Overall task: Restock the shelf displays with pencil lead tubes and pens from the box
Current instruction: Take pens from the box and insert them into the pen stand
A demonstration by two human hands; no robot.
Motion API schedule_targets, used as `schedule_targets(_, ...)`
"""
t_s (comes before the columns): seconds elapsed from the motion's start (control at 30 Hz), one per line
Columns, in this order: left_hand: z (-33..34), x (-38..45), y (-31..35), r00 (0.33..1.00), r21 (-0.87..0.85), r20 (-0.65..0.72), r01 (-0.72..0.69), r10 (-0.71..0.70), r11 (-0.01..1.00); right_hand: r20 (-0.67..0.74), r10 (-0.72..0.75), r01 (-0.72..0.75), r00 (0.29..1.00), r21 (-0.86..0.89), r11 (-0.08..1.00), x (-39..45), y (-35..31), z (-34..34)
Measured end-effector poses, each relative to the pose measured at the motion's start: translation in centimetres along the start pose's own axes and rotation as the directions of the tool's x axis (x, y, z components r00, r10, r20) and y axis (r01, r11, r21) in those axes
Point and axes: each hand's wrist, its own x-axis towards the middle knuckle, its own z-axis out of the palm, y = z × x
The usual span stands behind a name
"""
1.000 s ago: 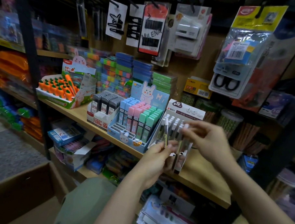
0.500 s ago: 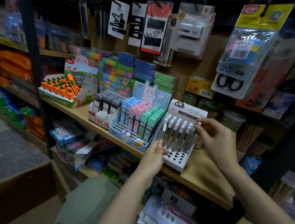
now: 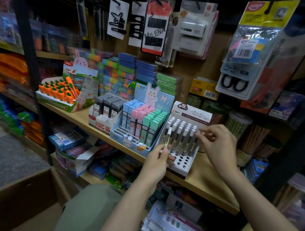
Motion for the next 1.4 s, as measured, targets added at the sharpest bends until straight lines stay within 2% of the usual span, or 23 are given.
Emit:
schedule_targets(0.17,0.1,-0.3,0.3,0.996,-0.068,0.045,-0.078,0.081,0.995,0.025,0.132,-0.133,0.991,0.032,0.991,-0.2,-0.3,-0.4)
schedule_targets(0.27,0.2,-0.5,0.5,0.986,-0.114,0.096,-0.124,0.136,0.986,-0.022,0.044,-0.039,0.999,0.193,0.980,-0.7,-1.8,-1.1)
schedule_targets(0.3,0.3,-0.4,0.6,0.983,-0.112,0.110,-0.137,0.149,0.984,0.014,0.004,-0.008,1.000,0.253,0.967,-0.9,-2.5,-1.2)
schedule_targets(0.37,0.4,-0.4,0.6,0.977,-0.076,0.134,-0.158,0.167,0.985,0.140,-0.013,-0.041,0.990,0.372,0.927,-1.2,-3.9,-1.1)
schedule_targets(0.43,0.6,-0.4,0.6,0.974,-0.066,0.161,-0.151,0.160,0.986,0.203,-0.011,-0.074,0.979,0.407,0.910,-1.4,-4.7,-0.7)
schedule_targets(0.5,0.7,-0.4,0.5,0.975,-0.055,0.162,-0.145,0.152,0.988,0.216,-0.017,-0.073,0.976,0.402,0.913,-1.3,-4.8,-0.8)
schedule_targets(0.53,0.6,-0.4,0.5,0.977,0.007,0.120,-0.177,0.175,0.984,0.207,-0.024,-0.063,0.978,0.407,0.911,-1.2,-4.6,-1.2)
schedule_targets(0.6,0.2,0.1,0.2,0.967,0.213,-0.062,-0.231,0.249,0.949,0.125,-0.048,-0.001,0.991,0.365,0.931,-0.6,-3.9,-2.0)
schedule_targets(0.67,-0.2,0.4,0.1,0.911,0.397,-0.269,-0.190,0.311,0.898,0.030,-0.086,0.075,0.996,0.261,0.963,-0.2,-3.2,-2.5)
schedule_targets(0.73,-0.5,0.8,-0.1,0.886,0.489,-0.340,-0.120,0.315,0.864,-0.002,-0.103,0.101,0.995,0.206,0.973,-0.3,-2.9,-2.5)
schedule_targets(0.83,-0.3,1.1,-0.7,0.897,0.551,-0.333,-0.066,0.291,0.832,-0.012,-0.086,0.087,0.996,0.202,0.976,-0.7,-2.8,-1.6)
schedule_targets(1.0,0.0,1.6,-1.4,0.889,0.663,-0.301,-0.064,0.344,0.746,-0.022,-0.097,0.099,0.995,0.203,0.974,-1.2,-2.5,-1.0)
schedule_targets(1.4,-0.1,1.9,-1.9,0.888,0.710,-0.274,-0.072,0.369,0.701,0.021,-0.167,0.167,0.986,0.003,0.986,-1.3,-2.1,0.3)
